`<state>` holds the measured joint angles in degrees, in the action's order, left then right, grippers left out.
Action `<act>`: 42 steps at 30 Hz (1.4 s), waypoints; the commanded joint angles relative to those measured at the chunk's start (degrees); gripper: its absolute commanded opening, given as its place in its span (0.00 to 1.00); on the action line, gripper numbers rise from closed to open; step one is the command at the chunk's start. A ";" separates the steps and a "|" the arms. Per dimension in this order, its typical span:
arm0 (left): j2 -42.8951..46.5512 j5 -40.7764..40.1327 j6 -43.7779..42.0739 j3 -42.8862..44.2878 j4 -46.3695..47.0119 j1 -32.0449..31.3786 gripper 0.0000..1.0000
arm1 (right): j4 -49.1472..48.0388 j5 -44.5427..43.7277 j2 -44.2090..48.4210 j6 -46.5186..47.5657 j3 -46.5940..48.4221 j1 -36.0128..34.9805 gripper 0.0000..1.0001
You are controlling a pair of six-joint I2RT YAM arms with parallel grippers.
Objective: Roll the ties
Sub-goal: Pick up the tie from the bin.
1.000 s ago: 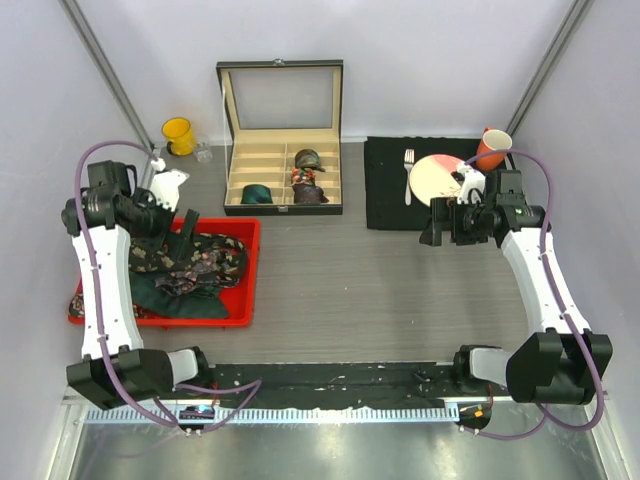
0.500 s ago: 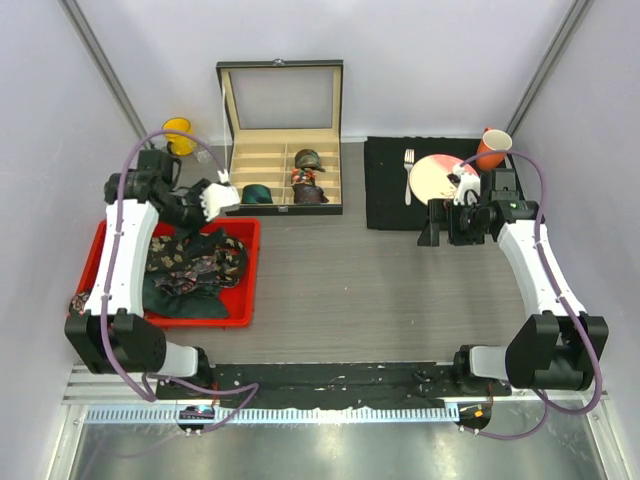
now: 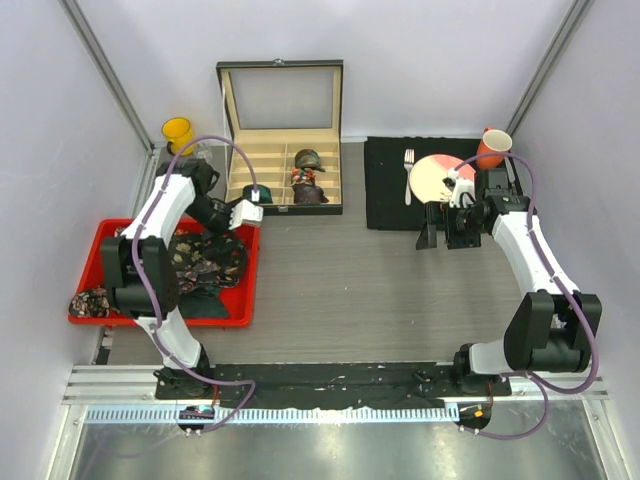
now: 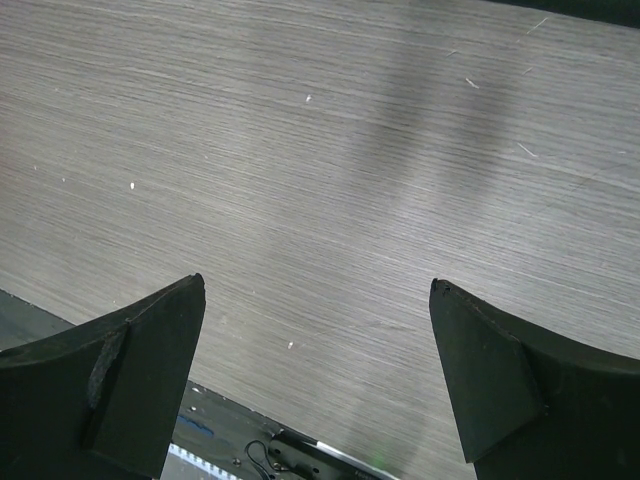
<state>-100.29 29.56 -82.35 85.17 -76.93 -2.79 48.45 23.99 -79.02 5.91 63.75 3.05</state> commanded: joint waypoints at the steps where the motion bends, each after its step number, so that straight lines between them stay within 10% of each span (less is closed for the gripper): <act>1: -2.18 1.90 -2.64 1.85 -10.70 -0.38 0.99 | -0.72 -0.52 -0.96 0.68 1.03 -0.32 0.99; 16: -2.02 -1.97 1.66 -8.52 -4.20 -1.26 0.88 | -1.60 -0.87 -0.69 0.77 -0.37 -0.32 0.99; 26: 3.87 -0.73 4.21 -12.11 -1.13 -2.84 0.50 | -1.86 -0.96 0.18 0.59 -0.64 -0.32 1.00; 42: 7.92 -6.70 9.13 -21.79 12.85 -4.94 0.57 | -1.78 -1.05 1.24 0.50 -0.82 -0.32 1.00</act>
<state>-95.07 24.88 -74.15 65.28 -68.36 -6.66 47.81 23.20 -79.75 5.93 62.65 3.05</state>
